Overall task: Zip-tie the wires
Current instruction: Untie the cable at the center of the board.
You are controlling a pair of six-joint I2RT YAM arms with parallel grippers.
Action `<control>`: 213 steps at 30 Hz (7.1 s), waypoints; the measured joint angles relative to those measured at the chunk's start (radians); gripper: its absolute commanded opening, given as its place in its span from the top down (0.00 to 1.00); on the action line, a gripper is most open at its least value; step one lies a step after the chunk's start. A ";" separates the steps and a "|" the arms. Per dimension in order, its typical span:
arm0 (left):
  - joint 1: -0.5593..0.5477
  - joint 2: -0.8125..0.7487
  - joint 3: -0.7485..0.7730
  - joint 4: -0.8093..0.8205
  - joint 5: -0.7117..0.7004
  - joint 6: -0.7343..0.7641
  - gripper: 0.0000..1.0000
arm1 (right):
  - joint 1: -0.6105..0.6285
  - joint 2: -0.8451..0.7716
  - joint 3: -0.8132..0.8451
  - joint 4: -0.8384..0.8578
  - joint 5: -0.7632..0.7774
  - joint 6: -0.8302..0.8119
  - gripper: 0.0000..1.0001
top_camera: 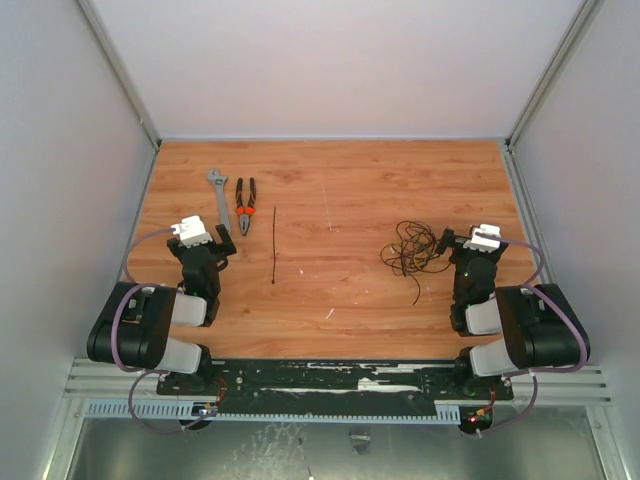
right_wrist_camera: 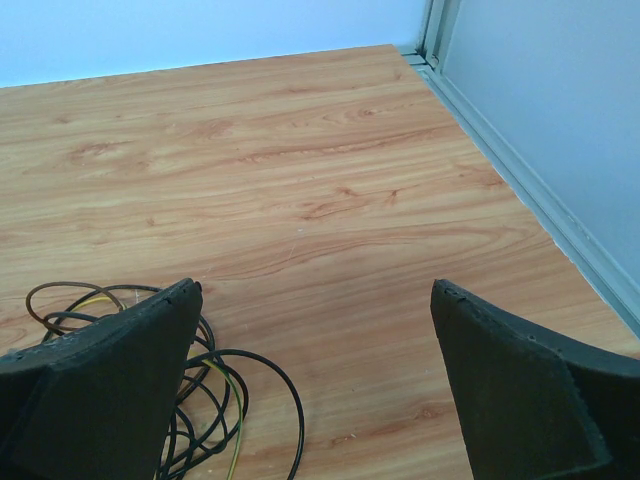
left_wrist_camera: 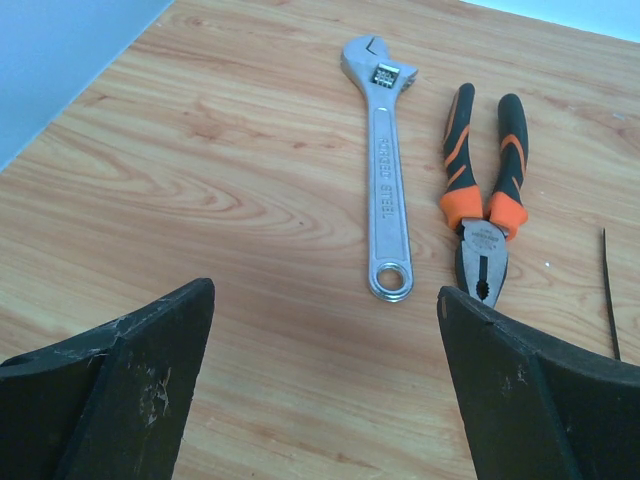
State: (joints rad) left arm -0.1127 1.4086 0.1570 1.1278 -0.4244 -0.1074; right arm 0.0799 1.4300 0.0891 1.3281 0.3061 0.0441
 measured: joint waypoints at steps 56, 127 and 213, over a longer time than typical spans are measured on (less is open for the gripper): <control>-0.340 -0.303 0.469 -0.919 0.579 -0.539 0.03 | 0.026 -0.336 0.360 -1.355 -0.521 0.537 0.09; -0.971 0.726 1.180 -0.799 0.376 -0.729 0.56 | 0.027 -0.840 0.477 -1.526 -0.106 0.528 0.12; -0.795 0.111 1.304 -1.250 0.444 -0.347 1.00 | 0.192 -0.414 0.420 -1.338 -0.414 0.551 0.06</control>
State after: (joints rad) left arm -0.9073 1.5192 1.4605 -0.1223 0.0196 -0.4541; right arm 0.2714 1.0157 0.5091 -0.0101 -0.1081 0.5953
